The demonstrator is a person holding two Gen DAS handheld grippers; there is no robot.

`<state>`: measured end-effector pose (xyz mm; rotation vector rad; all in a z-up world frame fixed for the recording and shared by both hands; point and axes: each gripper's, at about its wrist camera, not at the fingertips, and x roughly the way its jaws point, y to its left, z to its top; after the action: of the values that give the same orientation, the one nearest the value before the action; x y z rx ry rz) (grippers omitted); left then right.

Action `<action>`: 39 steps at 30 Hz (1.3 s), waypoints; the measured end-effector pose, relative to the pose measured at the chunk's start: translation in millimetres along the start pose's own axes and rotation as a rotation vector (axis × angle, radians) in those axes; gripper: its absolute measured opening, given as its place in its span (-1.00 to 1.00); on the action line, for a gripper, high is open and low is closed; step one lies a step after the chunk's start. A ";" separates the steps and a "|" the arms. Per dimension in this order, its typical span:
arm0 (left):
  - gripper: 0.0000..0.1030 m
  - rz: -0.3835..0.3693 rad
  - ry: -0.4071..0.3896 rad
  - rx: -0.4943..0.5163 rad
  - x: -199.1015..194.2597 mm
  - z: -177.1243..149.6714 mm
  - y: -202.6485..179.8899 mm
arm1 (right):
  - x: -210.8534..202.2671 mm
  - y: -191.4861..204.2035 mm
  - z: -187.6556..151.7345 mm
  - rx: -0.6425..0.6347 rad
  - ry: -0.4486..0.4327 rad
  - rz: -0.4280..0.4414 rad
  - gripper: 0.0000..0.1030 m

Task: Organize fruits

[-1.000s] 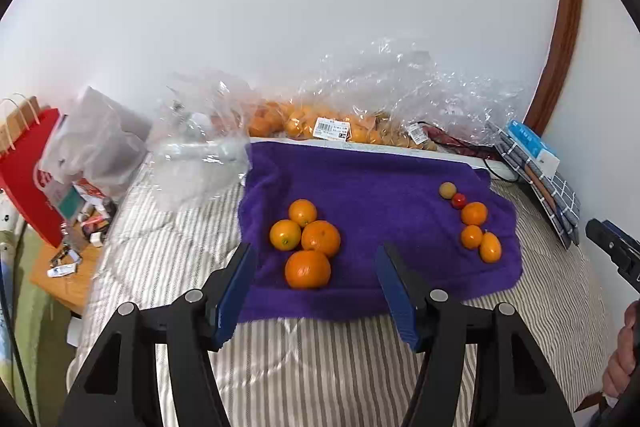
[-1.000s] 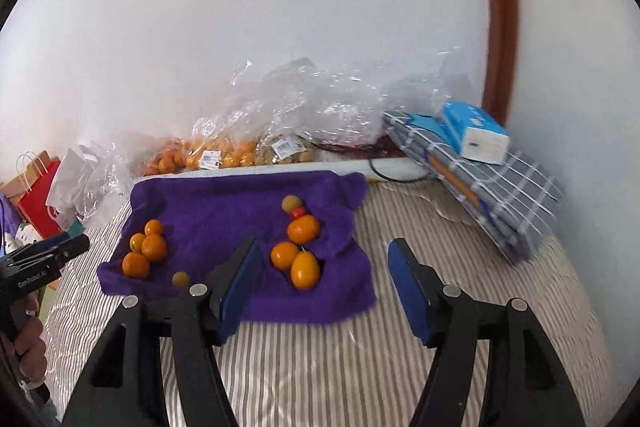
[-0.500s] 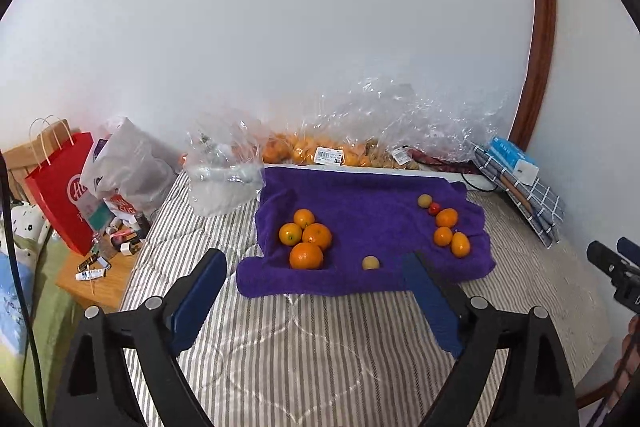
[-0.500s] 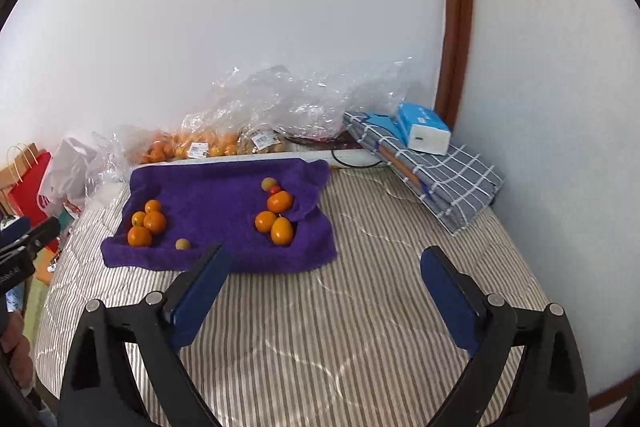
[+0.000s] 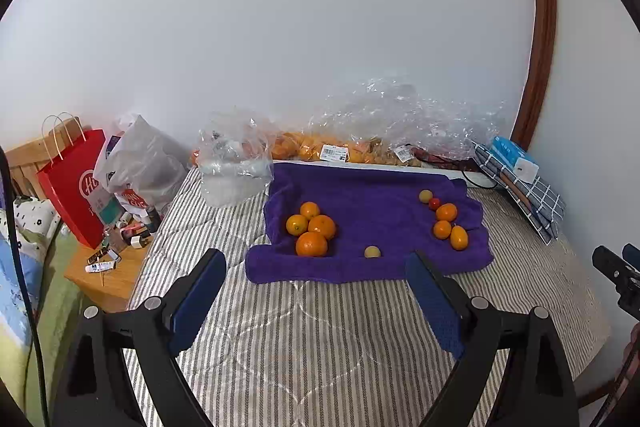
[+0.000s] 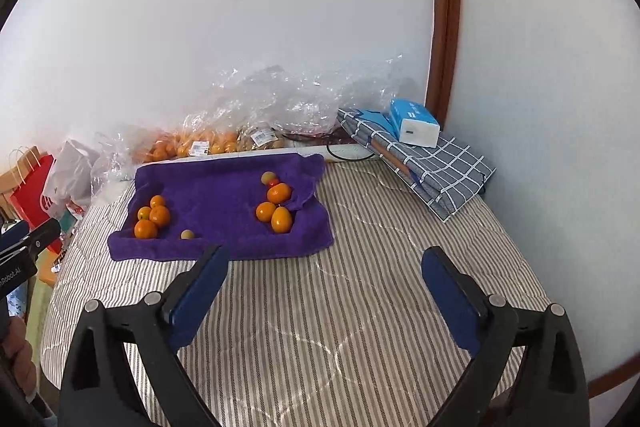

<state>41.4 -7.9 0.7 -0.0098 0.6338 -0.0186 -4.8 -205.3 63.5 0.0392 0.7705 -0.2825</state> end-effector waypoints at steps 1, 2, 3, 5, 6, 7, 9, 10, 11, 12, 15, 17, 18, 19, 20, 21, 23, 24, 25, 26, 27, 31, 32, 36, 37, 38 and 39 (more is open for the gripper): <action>0.78 -0.001 -0.001 0.002 -0.7 0.0 -0.2 | -0.2 -0.3 0.2 0.001 -0.002 0.001 0.87; 0.78 -0.001 -0.001 0.005 -1.3 0.1 -0.7 | -1.0 0.2 0.3 0.003 -0.003 0.001 0.87; 0.78 0.000 -0.001 0.003 -1.9 -0.2 -1.0 | -1.9 0.4 0.1 0.003 -0.003 0.002 0.87; 0.78 -0.001 -0.004 -0.001 -3.0 -0.3 -1.4 | -3.4 1.1 -0.1 0.001 -0.005 0.002 0.87; 0.78 -0.002 -0.003 -0.001 -2.6 -0.1 -1.5 | -3.6 1.7 0.5 0.000 -0.006 0.001 0.87; 0.78 -0.004 -0.004 -0.003 -3.3 0.1 -1.1 | -3.8 2.4 0.5 -0.001 -0.006 0.001 0.87; 0.78 -0.002 -0.003 -0.004 -3.8 0.2 -1.4 | -4.5 2.5 0.0 -0.002 -0.006 0.002 0.87; 0.78 -0.003 -0.004 0.000 -2.9 0.4 -0.7 | -4.7 2.9 0.3 -0.002 -0.006 0.002 0.87; 0.78 -0.004 -0.005 0.001 -3.3 0.5 -0.8 | -5.0 2.9 0.3 -0.001 -0.007 0.002 0.87; 0.78 -0.003 -0.004 0.000 -2.9 0.6 -0.6 | -5.4 3.1 0.3 0.000 -0.007 0.002 0.87; 0.78 -0.003 -0.005 -0.002 -4.8 0.8 -0.2 | -6.5 3.8 0.3 0.001 -0.008 0.005 0.87; 0.78 -0.004 -0.006 -0.004 -5.6 0.9 0.1 | -6.7 4.3 0.0 0.000 -0.007 0.007 0.87; 0.78 -0.003 -0.006 -0.001 -4.7 0.9 0.6 | -6.7 4.2 -0.1 0.000 -0.007 0.007 0.87; 0.78 -0.004 -0.006 -0.001 -4.7 1.0 0.9 | -7.1 3.6 -0.2 0.001 -0.007 0.007 0.87; 0.78 -0.005 -0.005 -0.001 -4.6 0.9 1.1 | -7.0 3.4 -0.4 0.002 -0.006 0.007 0.87; 0.78 -0.005 -0.005 -0.001 -4.6 0.8 1.2 | -6.9 2.6 -0.6 0.002 -0.006 0.007 0.87; 0.78 -0.005 -0.006 -0.001 -4.6 0.8 1.7 | -7.2 1.9 -0.9 0.006 -0.006 0.007 0.87; 0.78 -0.004 -0.006 -0.002 -5.2 0.8 1.5 | -7.4 1.5 -1.1 0.006 -0.007 0.008 0.87; 0.78 -0.005 -0.007 -0.002 -6.2 0.9 2.1 | -8.0 1.2 -1.3 0.006 -0.007 0.008 0.87; 0.78 -0.006 -0.007 -0.001 -6.8 0.9 1.6 | -8.1 1.1 -1.3 0.006 -0.008 0.008 0.87; 0.78 -0.005 -0.007 0.001 -6.5 1.0 1.7 | -8.5 0.7 -1.8 0.007 -0.009 0.008 0.87; 0.78 -0.002 -0.007 -0.002 -8.4 0.8 1.3 | -9.0 -0.8 -1.7 0.010 -0.009 0.011 0.87; 0.78 -0.003 -0.007 -0.001 -8.5 0.9 1.3 | -8.9 -1.1 -1.8 0.011 -0.009 0.011 0.87; 0.78 0.000 -0.008 -0.002 -8.7 0.6 0.8 | -9.9 -1.3 -2.1 0.011 -0.011 0.016 0.87; 0.78 0.000 -0.008 -0.003 -9.6 0.6 0.5 | -10.1 -1.3 -2.2 0.011 -0.011 0.017 0.87; 0.78 -0.001 -0.008 -0.002 -9.1 0.4 0.5 | -10.2 -1.0 -2.1 0.011 -0.011 0.017 0.87; 0.78 0.001 -0.008 -0.002 -9.4 0.5 0.4 | -10.7 -0.5 -2.4 0.012 -0.011 0.016 0.87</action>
<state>34.1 -7.3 6.7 -0.0112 0.6263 -0.0175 -13.9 -202.9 69.3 0.0545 0.7570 -0.2722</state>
